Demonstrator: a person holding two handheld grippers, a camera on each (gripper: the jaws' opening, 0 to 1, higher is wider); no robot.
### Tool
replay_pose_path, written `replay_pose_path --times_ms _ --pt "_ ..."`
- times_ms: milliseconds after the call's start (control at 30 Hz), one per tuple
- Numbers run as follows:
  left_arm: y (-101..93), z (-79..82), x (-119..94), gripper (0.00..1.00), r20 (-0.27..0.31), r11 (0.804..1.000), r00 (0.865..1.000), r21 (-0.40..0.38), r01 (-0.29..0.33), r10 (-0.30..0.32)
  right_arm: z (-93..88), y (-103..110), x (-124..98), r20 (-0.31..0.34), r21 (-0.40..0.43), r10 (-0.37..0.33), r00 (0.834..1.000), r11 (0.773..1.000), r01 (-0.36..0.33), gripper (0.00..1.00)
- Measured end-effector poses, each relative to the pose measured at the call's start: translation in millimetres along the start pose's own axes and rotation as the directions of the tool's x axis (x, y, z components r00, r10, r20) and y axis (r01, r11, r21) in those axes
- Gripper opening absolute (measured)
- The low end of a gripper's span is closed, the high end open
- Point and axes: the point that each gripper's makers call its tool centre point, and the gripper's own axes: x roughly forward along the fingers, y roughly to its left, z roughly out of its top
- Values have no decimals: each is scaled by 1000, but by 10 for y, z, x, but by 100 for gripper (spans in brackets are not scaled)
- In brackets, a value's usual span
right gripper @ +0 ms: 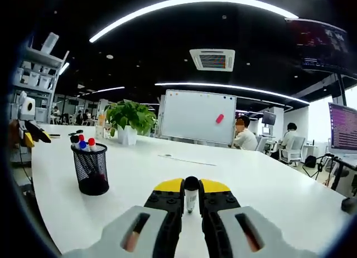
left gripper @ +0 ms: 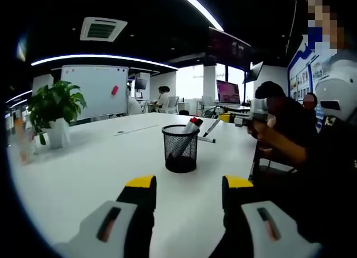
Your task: Pick up the whiteboard markers from the pen holder and place them facing the whiteboard neatly
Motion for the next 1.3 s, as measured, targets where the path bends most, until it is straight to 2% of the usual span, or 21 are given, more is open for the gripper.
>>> replay_pose_path --times_ms 133,433,633,767,1300 --pt "-3 -16 -4 48 -3 1000 1000 -1 0 0 -39 24 21 -34 -21 -17 999 1000 17 13" --pt "4 -44 -5 48 -11 1000 1000 -1 1 -1 -142 -26 58 -91 15 -34 995 999 35 13" --pt "-17 -78 22 48 -19 1000 1000 -4 9 -10 -280 12 130 -135 29 -23 991 999 27 13" --pt "-33 -45 36 48 -12 1000 1000 -1 16 -16 -349 26 162 -158 21 -29 987 999 32 13" --pt "-15 -80 9 48 -15 1000 1000 -5 11 -11 -378 -38 164 -187 21 -63 980 997 68 13"
